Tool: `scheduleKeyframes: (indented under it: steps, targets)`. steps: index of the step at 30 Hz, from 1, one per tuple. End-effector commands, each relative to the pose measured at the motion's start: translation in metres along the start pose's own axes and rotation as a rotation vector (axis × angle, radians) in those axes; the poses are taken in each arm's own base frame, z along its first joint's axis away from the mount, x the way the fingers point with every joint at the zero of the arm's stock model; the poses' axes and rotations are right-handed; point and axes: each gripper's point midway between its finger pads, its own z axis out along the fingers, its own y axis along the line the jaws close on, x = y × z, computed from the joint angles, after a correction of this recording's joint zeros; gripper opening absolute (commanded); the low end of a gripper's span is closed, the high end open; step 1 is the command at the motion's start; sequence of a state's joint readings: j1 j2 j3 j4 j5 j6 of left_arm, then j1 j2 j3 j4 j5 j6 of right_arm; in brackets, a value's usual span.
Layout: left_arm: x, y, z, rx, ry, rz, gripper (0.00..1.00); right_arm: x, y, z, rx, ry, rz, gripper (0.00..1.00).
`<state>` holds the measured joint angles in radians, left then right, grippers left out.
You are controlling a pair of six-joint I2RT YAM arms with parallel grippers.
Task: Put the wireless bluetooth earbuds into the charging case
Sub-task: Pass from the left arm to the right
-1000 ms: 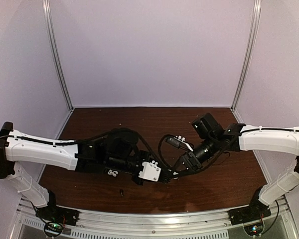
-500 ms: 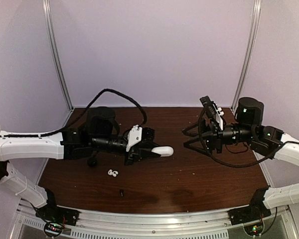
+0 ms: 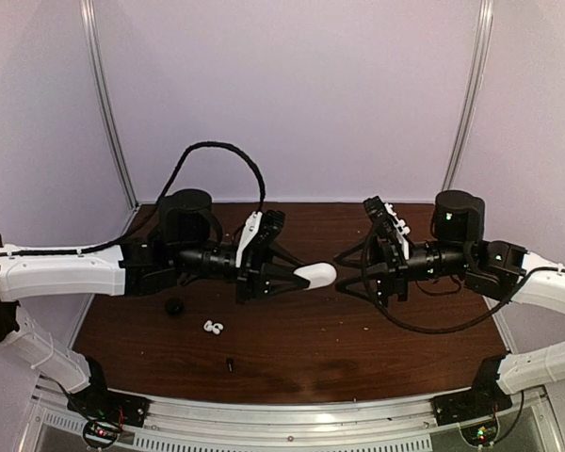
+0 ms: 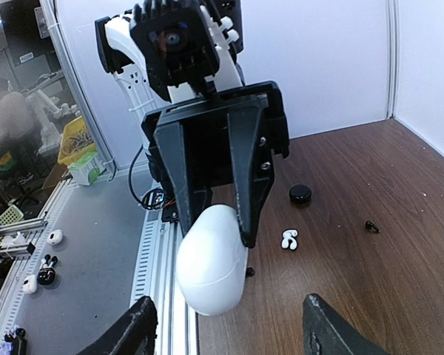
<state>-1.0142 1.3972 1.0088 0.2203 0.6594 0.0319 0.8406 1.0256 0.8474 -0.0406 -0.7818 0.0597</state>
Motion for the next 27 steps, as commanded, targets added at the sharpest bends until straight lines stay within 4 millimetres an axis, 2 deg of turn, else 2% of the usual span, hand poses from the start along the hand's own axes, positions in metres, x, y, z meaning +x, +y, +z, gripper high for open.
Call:
scheduleKeyframes:
  steps: [1, 11, 27]
  targets:
    - [-0.026, 0.005, 0.001, 0.005, -0.078, -0.012, 0.0, -0.009, 0.009, 0.004, -0.018, 0.008, -0.05, 0.65]
    - [-0.032, 0.008, 0.003, 0.0, -0.097, -0.014, 0.0, -0.002, 0.013, 0.017, -0.029, 0.039, -0.082, 0.46]
    - [-0.033, 0.008, 0.003, 0.003, -0.103, -0.007, 0.0, -0.014, 0.014, 0.02, -0.024, -0.01, -0.066, 0.36]
